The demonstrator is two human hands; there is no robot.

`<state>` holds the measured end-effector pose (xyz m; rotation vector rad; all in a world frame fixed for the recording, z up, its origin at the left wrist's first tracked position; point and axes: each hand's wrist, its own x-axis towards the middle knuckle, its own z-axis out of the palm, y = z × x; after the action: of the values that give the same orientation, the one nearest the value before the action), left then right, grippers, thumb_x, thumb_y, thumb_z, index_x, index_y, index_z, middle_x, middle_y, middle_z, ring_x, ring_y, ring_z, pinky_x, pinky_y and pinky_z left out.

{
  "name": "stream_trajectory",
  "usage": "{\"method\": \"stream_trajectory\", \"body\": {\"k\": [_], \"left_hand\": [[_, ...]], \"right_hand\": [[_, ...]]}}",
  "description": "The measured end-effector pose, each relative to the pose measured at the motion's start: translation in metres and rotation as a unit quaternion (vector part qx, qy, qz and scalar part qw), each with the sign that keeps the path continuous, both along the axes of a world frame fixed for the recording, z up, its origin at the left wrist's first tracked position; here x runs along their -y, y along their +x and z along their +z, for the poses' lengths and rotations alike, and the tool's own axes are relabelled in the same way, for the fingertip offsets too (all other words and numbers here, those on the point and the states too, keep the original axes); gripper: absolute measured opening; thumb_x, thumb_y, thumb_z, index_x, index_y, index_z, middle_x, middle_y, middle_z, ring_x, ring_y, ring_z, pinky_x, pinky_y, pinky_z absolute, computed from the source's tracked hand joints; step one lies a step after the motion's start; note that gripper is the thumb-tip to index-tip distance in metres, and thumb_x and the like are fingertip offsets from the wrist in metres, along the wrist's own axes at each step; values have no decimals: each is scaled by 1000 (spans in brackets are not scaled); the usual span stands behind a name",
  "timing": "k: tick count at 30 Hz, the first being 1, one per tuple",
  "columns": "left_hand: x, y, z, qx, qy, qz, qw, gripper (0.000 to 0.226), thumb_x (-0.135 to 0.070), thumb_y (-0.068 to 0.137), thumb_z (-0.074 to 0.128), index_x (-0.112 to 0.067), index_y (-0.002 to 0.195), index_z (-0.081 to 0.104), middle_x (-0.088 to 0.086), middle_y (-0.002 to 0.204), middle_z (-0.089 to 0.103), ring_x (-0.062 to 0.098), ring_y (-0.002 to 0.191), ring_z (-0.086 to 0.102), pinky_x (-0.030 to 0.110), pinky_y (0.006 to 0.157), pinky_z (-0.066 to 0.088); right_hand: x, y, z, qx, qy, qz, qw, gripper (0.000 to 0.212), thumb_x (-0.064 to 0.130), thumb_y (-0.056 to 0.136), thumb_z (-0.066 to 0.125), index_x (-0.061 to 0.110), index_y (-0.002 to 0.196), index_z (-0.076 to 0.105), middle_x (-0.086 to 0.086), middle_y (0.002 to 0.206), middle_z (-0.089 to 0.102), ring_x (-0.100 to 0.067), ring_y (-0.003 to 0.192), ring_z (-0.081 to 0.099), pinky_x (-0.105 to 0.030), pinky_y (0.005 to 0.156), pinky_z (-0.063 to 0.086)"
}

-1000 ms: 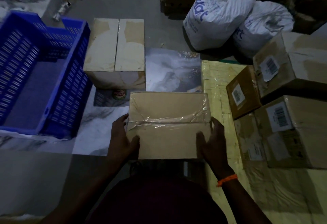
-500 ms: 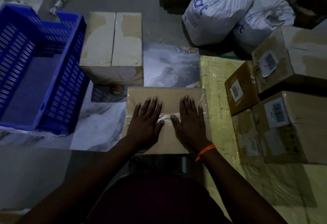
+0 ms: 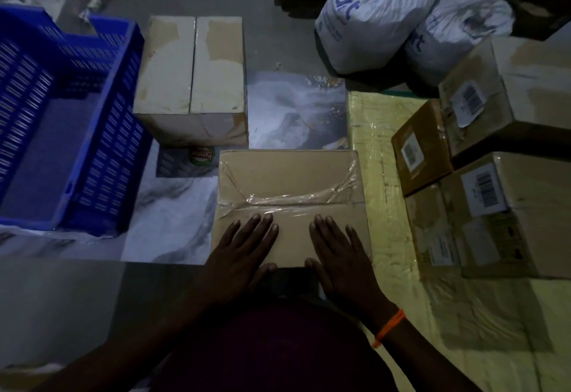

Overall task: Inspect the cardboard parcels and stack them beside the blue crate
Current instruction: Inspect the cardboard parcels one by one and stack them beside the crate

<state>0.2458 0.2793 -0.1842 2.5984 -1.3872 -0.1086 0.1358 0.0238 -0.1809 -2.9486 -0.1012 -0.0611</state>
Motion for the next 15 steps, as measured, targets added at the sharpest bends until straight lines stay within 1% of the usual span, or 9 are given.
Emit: {"method": "stream_trajectory", "body": {"k": [2,5,7,8,9,11,12,13,15], "left_hand": [[-1,1,1,-1,-3,-5,1000,65,-54,107,24,-15,158,35,9,166,26,30,153,26,51,119,24],[0,0,1,-9,1,-2,1000,65,-54,107,25,-16,159,32,8,167,24,27,154,23,48,121,20],[0,1,1,-20,-4,2,1000,63,-52,107,28,-17,159,33,7,167,25,26,154,23,46,122,19],[0,3,1,-31,-15,1,999,61,-50,106,31,-18,158,35,8,166,28,27,153,25,47,122,22],[0,7,4,-43,-34,0,998,58,-48,106,35,-18,155,40,8,164,33,28,151,30,48,120,28],[1,16,12,-54,-103,15,993,49,-39,102,47,-14,143,56,12,154,48,31,141,45,52,110,44],[2,22,18,-52,-144,45,987,44,-34,100,53,-12,137,60,13,149,53,31,136,50,51,104,48],[2,29,22,-50,-172,91,980,42,-30,97,57,-10,134,61,13,147,53,30,134,51,49,103,48],[2,44,24,-67,-204,203,955,51,-29,95,61,-9,141,54,13,151,48,29,139,45,48,109,43]], "right_hand": [[0,-2,1,1,-4,-4,1000,63,51,109,25,15,160,31,-6,168,26,-22,156,23,-50,124,20],[-2,-1,-1,8,4,-11,1000,61,50,108,30,18,159,31,-4,168,26,-20,156,24,-48,125,18],[-2,1,-2,11,16,-18,1000,59,48,107,35,17,158,34,-2,166,27,-19,154,26,-49,123,21],[-1,2,-1,10,24,-19,999,58,46,106,37,17,156,38,-1,165,28,-18,153,27,-50,122,24],[-1,4,0,6,33,-19,999,57,45,105,39,17,155,42,0,164,29,-18,152,29,-51,121,28],[2,10,7,11,65,-18,998,54,41,102,44,15,148,53,-2,161,39,-21,148,38,-54,117,38],[5,16,11,27,85,-19,996,51,37,101,47,12,143,58,-8,157,47,-25,145,45,-54,114,41],[8,21,16,53,101,-27,993,49,33,99,50,8,139,61,-13,151,53,-30,140,50,-52,112,44],[19,35,25,114,120,-85,983,46,26,96,54,2,134,62,-19,142,58,-33,131,53,-45,109,44]]}}
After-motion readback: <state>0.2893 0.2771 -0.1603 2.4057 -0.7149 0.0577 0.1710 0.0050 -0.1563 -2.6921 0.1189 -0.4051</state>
